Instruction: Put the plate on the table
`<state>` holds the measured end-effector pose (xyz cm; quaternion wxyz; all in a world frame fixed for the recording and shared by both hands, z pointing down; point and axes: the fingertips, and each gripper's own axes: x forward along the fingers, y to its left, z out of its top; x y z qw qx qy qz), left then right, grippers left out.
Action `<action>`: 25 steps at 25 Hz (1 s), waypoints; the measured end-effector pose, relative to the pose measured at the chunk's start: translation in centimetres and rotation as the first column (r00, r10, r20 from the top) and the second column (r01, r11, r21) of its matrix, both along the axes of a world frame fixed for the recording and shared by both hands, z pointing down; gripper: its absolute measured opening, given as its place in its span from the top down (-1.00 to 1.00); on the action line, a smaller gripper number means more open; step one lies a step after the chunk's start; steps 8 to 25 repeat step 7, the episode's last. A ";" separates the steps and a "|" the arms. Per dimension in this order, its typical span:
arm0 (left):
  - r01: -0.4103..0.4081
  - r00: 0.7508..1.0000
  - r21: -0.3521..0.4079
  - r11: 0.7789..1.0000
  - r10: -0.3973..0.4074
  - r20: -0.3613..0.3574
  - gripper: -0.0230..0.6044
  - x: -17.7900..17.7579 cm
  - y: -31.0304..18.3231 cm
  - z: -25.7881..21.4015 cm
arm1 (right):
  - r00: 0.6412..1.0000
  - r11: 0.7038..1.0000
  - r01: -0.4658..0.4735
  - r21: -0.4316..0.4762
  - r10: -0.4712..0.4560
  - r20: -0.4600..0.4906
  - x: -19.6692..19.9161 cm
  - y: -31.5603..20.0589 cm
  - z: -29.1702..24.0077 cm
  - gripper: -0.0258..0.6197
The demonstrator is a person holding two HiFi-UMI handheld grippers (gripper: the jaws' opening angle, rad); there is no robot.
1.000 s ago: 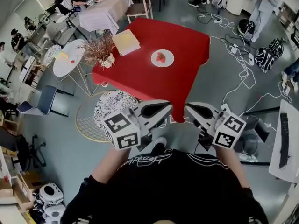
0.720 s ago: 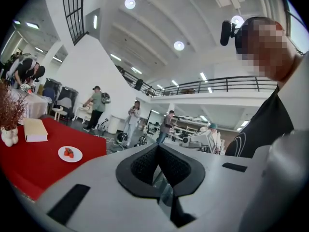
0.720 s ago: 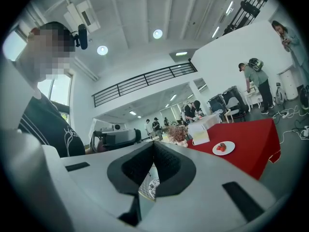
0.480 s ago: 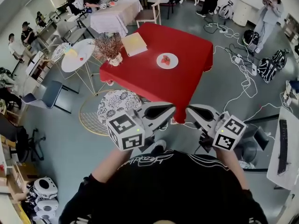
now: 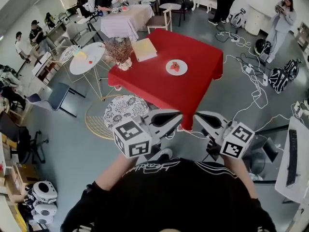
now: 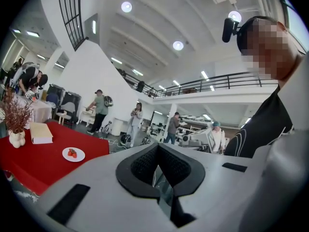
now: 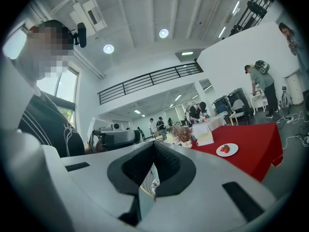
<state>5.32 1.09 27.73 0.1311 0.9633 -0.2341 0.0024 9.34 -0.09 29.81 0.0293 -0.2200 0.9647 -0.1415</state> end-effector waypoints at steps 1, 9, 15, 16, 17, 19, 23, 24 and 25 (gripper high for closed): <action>0.002 1.000 0.002 1.000 -0.002 0.001 0.91 0.0 0.2 0.0 | 1.000 1.000 0.001 0.002 -0.001 0.001 0.0 0.2 0.0 0.90; 0.011 1.000 0.001 1.000 -0.011 0.009 0.91 0.7 1.1 0.3 | 1.000 1.000 0.007 0.000 -0.007 0.012 0.7 1.2 0.1 0.90; 0.011 1.000 0.001 1.000 -0.011 0.009 0.91 0.7 1.1 0.3 | 1.000 1.000 0.007 0.000 -0.007 0.012 0.7 1.2 0.1 0.90; 0.011 1.000 0.001 1.000 -0.011 0.009 0.91 0.7 1.1 0.3 | 1.000 1.000 0.007 0.000 -0.007 0.012 0.7 1.2 0.1 0.90; 0.011 1.000 0.001 1.000 -0.011 0.009 0.91 0.7 1.1 0.3 | 1.000 1.000 0.007 0.000 -0.007 0.012 0.7 1.2 0.1 0.90; 0.011 1.000 0.001 1.000 -0.011 0.009 0.91 0.7 1.1 0.3 | 1.000 1.000 0.007 0.000 -0.007 0.012 0.7 1.2 0.1 0.90; 0.011 1.000 0.001 1.000 -0.011 0.009 0.91 0.7 1.1 0.3 | 1.000 1.000 0.007 0.000 -0.007 0.012 0.7 1.2 0.1 0.90; 0.011 1.000 0.001 1.000 -0.011 0.009 0.91 0.7 1.1 0.3 | 1.000 1.000 0.007 0.000 -0.007 0.012 0.7 1.2 0.1 0.90; 0.011 1.000 0.001 1.000 -0.011 0.009 0.91 0.7 1.1 0.3 | 1.000 1.000 0.007 0.000 -0.007 0.012 0.7 1.2 0.1 0.90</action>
